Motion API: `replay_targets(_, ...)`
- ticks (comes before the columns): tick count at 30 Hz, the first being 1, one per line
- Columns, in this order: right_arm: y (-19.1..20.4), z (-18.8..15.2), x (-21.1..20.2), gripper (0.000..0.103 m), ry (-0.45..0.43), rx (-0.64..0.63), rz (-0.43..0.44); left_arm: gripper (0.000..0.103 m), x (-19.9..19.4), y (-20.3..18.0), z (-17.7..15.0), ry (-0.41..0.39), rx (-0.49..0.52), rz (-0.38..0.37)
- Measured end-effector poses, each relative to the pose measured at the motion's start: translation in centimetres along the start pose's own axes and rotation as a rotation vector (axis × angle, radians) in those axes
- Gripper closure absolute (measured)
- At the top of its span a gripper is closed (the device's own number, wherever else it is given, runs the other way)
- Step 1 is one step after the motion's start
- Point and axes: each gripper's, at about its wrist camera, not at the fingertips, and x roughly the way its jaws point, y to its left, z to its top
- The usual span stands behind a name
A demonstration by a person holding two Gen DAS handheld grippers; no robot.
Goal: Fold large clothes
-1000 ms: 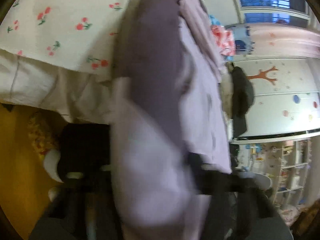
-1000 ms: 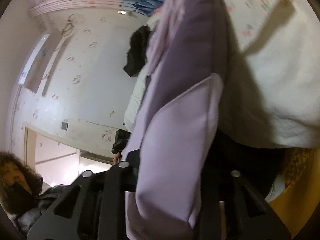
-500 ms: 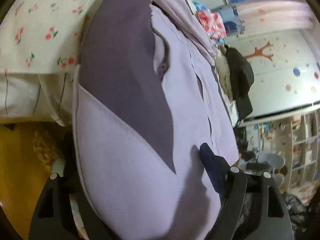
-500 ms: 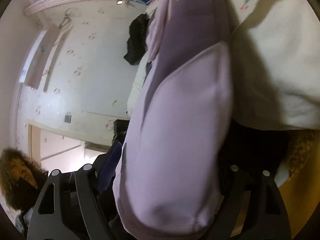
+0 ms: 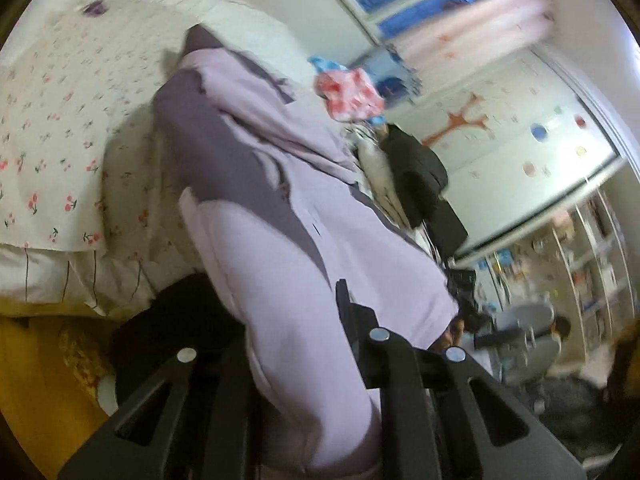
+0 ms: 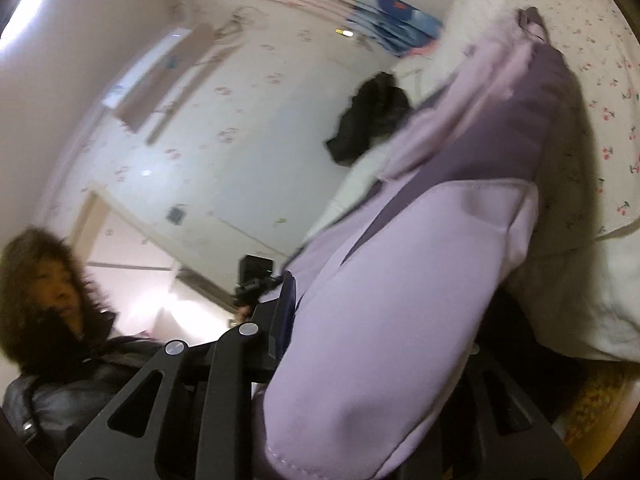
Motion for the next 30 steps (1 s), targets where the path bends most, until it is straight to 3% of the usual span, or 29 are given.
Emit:
replay_targets(3, -1.8, -1.1, -0.6, 0.07, 0.048, 0.068, -0.051, 0.081, 1.2, 2.5, -1.5, 0.115, -0.04, 0.034)
replay_targets(5, -4.8, -2.4, -0.9, 0.054, 0.093, 0.156, -0.109, 0.079, 2.7, 6.2, -2.8, 0.202, -0.132, 0.041)
replay_targets(7, -7.0, -3.6, -1.5, 0.046, 0.078, 0.233, -0.131, 0.056, 3.1, 8.3, -3.4, 0.193, -0.198, 0.019)
replay_targets(10, -8.2, -4.4, -1.7, 0.037, 0.055, 0.272, -0.106, 0.031, 2.8, 10.0, -3.7, 0.148, -0.253, -0.01)
replay_targets(12, -8.4, -4.2, -1.2, 0.037, 0.067, 0.276, -0.107, 0.027, 3.0, 10.3, -3.3, 0.142, -0.267, -0.03)
replay_targets(15, -8.8, -3.8, -1.4, 0.044, 0.045, 0.27, -0.117, 0.027, 3.8, 10.2, -3.0, 0.163, -0.272, 0.001)
replay_targets(16, -8.7, -3.7, -1.3, 0.061, 0.029, 0.259, -0.131, 0.029, 4.0, 10.3, -3.0, 0.165, -0.281, 0.025)
replay_targets(17, -8.5, -3.7, -1.1, 0.071, 0.023, 0.245, -0.156, 0.036, 4.1, 10.1, -3.2, 0.161, -0.279, 0.043)
replay_targets(19, -8.0, -4.0, -0.9, 0.078, 0.008, 0.219, -0.164, 0.073, 3.9, 9.6, -3.4, 0.143, -0.266, 0.027)
replay_targets(21, -7.0, -3.8, -1.1, 0.081, -0.019, 0.19, -0.153, 0.082, 3.1, 8.3, -3.3, 0.1, -0.227, 0.029)
replay_targets(26, -3.2, -1.8, -0.5, 0.081, -0.059, 0.089, -0.065, 0.086, 0.9, 4.1, -1.6, 0.014, -0.115, -0.038)
replay_targets(28, -2.8, -1.2, -0.1, 0.081, -0.051, 0.078, -0.059, 0.086, 0.6, 3.4, -1.3, 0.024, -0.086, -0.036)
replay_targets(30, -3.5, -1.1, 0.1, 0.081, -0.048, 0.104, -0.059, 0.086, 0.9, 4.7, -1.5, 0.049, -0.126, -0.038)
